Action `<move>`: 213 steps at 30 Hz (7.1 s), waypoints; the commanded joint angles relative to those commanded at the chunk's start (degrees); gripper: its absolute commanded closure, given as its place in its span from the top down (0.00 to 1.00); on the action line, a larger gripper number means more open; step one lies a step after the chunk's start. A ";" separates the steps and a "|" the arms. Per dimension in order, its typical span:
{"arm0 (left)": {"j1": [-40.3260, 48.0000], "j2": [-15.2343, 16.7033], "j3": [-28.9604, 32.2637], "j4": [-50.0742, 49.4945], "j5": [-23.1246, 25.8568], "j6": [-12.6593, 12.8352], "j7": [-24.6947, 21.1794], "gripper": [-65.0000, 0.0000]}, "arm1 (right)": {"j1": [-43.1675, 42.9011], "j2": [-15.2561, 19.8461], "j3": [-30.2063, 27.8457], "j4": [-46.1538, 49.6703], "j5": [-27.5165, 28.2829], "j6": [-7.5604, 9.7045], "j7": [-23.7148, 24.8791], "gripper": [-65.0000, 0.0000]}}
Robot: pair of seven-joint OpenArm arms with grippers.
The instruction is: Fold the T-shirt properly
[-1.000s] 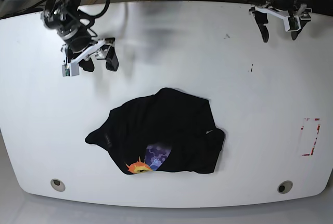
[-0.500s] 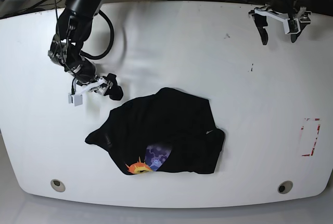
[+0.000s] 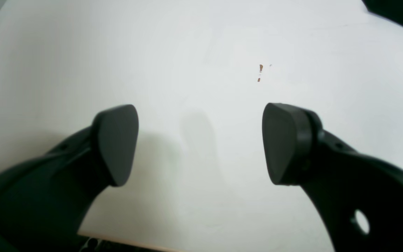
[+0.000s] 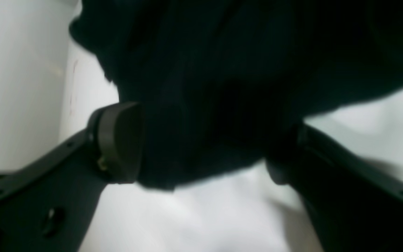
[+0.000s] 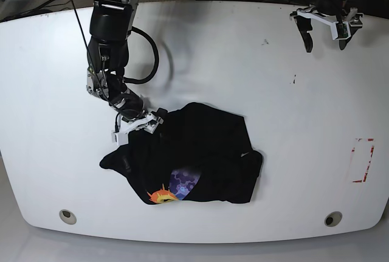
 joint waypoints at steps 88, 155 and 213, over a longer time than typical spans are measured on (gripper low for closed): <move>-66.46 15.38 23.65 -60.40 11.78 0.09 12.92 0.74 | -51.69 13.54 24.79 51.69 10.46 9.14 3.78 0.00; -75.16 15.55 23.82 -76.31 12.22 -16.18 3.78 0.30 | -40.88 13.27 24.70 51.52 10.46 9.14 -6.86 0.00; -74.64 15.38 32.79 -73.93 -13.27 -14.59 13.98 0.01 | -40.79 13.27 21.63 51.52 10.37 9.14 -6.86 0.00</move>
